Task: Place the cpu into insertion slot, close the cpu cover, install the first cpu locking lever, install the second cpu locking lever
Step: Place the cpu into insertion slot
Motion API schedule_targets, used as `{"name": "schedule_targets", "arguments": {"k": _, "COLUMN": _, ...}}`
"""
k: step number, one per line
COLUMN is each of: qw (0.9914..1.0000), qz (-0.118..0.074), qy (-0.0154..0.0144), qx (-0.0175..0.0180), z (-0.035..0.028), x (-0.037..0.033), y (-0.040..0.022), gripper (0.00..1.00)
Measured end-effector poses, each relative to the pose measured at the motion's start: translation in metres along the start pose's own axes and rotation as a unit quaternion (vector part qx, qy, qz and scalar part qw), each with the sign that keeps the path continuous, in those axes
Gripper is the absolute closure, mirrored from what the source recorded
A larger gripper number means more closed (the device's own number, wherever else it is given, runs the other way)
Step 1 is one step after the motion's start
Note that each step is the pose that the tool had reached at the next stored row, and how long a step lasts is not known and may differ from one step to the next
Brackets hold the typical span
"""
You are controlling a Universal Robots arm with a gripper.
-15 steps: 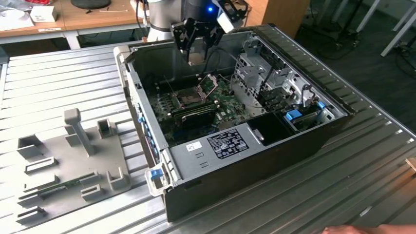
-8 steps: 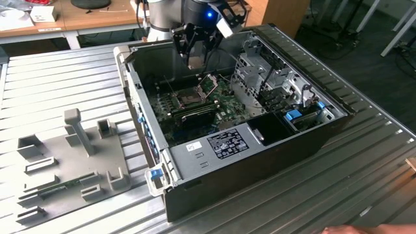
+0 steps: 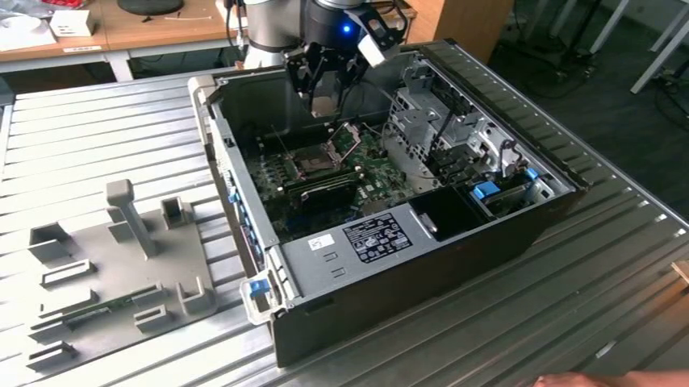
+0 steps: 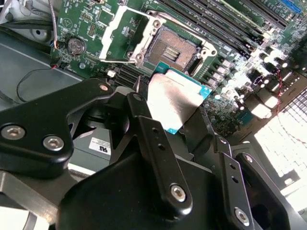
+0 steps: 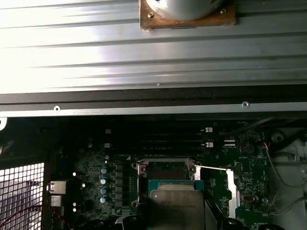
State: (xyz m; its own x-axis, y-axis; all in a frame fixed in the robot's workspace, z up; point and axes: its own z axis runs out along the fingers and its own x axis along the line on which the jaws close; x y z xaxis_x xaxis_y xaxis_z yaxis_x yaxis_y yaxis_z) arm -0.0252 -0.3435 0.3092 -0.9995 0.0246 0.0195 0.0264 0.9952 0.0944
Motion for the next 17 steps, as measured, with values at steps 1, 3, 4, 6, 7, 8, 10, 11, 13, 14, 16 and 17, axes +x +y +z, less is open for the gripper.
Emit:
{"name": "schedule_targets", "arguments": {"k": 1, "qw": 1.00000, "qz": 0.000, "qy": 0.0000, "qx": 0.0000, "z": 0.0000, "x": 0.0000, "y": 0.0000, "gripper": 0.46}}
{"name": "schedule_targets", "arguments": {"k": 3, "qw": 1.00000, "qz": 0.000, "qy": 0.0000, "qx": -0.0001, "z": 0.0003, "x": 0.0000, "y": 0.0000, "gripper": 0.46}}
{"name": "schedule_targets", "arguments": {"k": 4, "qw": 1.00000, "qz": 0.000, "qy": -0.0001, "qx": -0.0003, "z": 0.0009, "x": 0.0000, "y": 0.0000, "gripper": 0.46}}
{"name": "schedule_targets", "arguments": {"k": 6, "qw": 1.00000, "qz": 0.000, "qy": 0.0000, "qx": -0.0001, "z": 0.0022, "x": 0.0000, "y": -0.0002, "gripper": 0.46}}
{"name": "schedule_targets", "arguments": {"k": 7, "qw": 1.00000, "qz": 0.000, "qy": 0.0000, "qx": -0.0001, "z": 0.0030, "x": -0.0001, "y": -0.0003, "gripper": 0.46}}
{"name": "schedule_targets", "arguments": {"k": 8, "qw": 1.00000, "qz": 0.000, "qy": -0.0001, "qx": -0.0001, "z": 0.0040, "x": -0.0001, "y": -0.0004, "gripper": 0.46}}
{"name": "schedule_targets", "arguments": {"k": 10, "qw": 1.00000, "qz": 0.000, "qy": 0.0000, "qx": -0.0001, "z": 0.0055, "x": -0.0001, "y": -0.0005, "gripper": 0.46}}
{"name": "schedule_targets", "arguments": {"k": 11, "qw": 1.00000, "qz": 0.000, "qy": 0.0000, "qx": -0.0001, "z": 0.0063, "x": -0.0001, "y": -0.0006, "gripper": 0.46}}
{"name": "schedule_targets", "arguments": {"k": 13, "qw": 1.00000, "qz": 0.000, "qy": 0.0000, "qx": 0.0000, "z": 0.0072, "x": -0.0001, "y": -0.0007, "gripper": 0.46}}
{"name": "schedule_targets", "arguments": {"k": 14, "qw": 1.00000, "qz": 0.000, "qy": 0.0000, "qx": 0.0001, "z": 0.0074, "x": -0.0002, "y": -0.0007, "gripper": 0.46}}
{"name": "schedule_targets", "arguments": {"k": 16, "qw": 1.00000, "qz": 0.000, "qy": 0.0000, "qx": -0.0003, "z": 0.0076, "x": -0.0001, "y": -0.0007, "gripper": 0.46}}
{"name": "schedule_targets", "arguments": {"k": 17, "qw": 1.00000, "qz": 0.000, "qy": 0.0000, "qx": -0.0006, "z": 0.0077, "x": -0.0001, "y": -0.0007, "gripper": 0.46}}
